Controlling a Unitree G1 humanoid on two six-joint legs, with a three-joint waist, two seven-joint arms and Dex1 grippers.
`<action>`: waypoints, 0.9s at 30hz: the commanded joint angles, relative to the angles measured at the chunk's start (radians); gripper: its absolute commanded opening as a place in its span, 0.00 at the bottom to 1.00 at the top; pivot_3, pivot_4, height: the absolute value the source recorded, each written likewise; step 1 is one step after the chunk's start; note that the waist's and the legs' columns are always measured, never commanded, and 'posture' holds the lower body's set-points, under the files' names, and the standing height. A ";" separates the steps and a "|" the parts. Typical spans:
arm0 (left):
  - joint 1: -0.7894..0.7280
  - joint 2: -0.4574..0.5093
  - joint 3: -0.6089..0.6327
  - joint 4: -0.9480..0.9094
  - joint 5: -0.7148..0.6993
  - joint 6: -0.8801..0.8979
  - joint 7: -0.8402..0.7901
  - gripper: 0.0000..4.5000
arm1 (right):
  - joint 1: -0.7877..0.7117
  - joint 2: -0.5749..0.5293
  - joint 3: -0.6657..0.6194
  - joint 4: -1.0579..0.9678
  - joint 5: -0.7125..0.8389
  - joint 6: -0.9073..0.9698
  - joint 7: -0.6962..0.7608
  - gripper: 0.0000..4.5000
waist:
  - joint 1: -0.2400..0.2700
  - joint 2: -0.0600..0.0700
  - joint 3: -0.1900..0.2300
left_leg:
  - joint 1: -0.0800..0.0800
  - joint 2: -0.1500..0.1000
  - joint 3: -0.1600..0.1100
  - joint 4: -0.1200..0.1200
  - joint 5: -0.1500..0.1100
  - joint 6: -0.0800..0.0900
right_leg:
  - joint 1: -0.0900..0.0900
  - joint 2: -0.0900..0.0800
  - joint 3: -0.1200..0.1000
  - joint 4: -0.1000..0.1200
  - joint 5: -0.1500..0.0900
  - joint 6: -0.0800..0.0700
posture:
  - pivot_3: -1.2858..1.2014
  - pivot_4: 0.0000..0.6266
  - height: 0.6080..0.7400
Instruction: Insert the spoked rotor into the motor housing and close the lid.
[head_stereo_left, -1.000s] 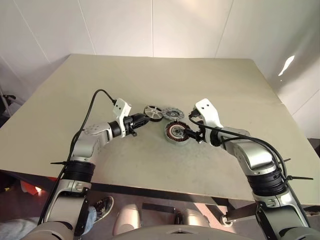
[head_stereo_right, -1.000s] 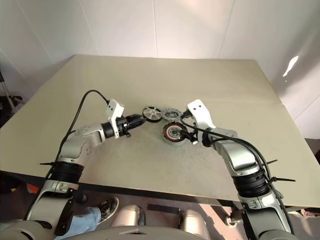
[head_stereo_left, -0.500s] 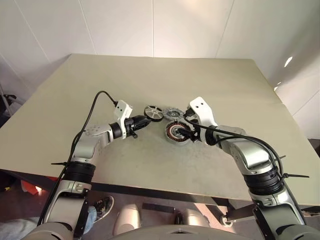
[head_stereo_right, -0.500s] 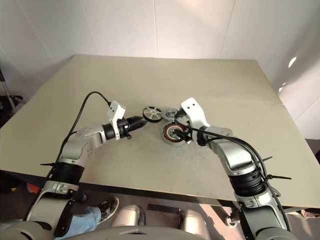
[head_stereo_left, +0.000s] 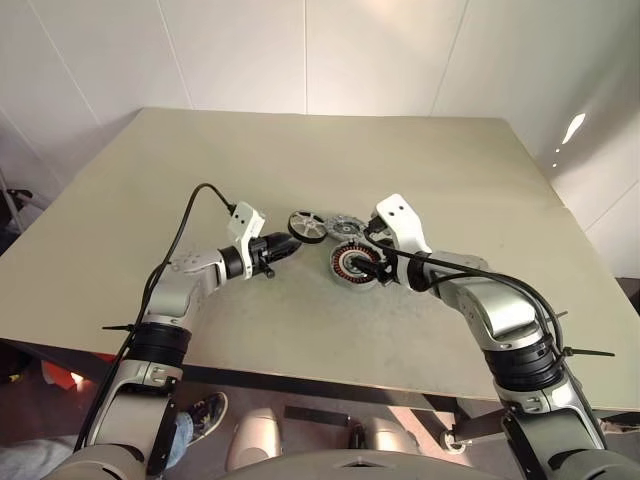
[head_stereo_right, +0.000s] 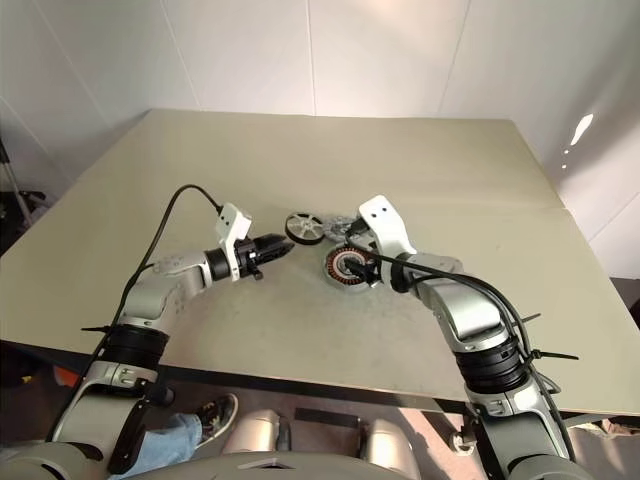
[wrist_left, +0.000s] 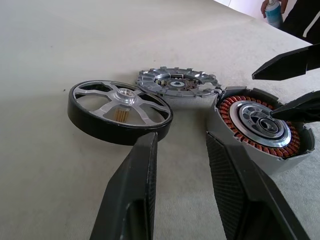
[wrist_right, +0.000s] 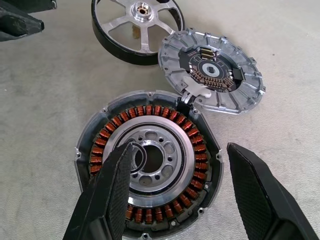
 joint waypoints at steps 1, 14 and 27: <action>-0.019 0.013 0.008 -0.019 0.002 -0.019 -0.002 0.36 | -0.026 0.012 0.009 0.012 -0.003 -0.029 -0.001 0.75 | 0.000 0.000 0.000 | 0.000 0.000 0.000 0.000 0.000 0.000 | 0.000 0.000 0.000 0.000 0.000 0.000 | 0.52 0.00 1.00; -0.008 0.015 0.007 -0.034 0.003 -0.014 0.003 0.36 | -0.050 -0.017 0.011 0.079 -0.026 -0.082 0.009 0.75 | 0.000 0.000 0.000 | 0.001 0.000 0.000 0.000 0.000 -0.001 | 0.001 0.000 0.000 0.001 0.000 0.000 | 0.52 0.00 1.00; -0.006 0.013 -0.005 -0.027 0.008 -0.017 -0.001 0.36 | -0.085 -0.049 -0.014 0.073 -0.026 -0.089 0.013 0.75 | 0.000 0.000 0.000 | 0.001 0.000 0.000 0.000 0.001 -0.001 | 0.001 0.000 0.000 0.001 0.000 0.000 | 0.52 0.00 1.00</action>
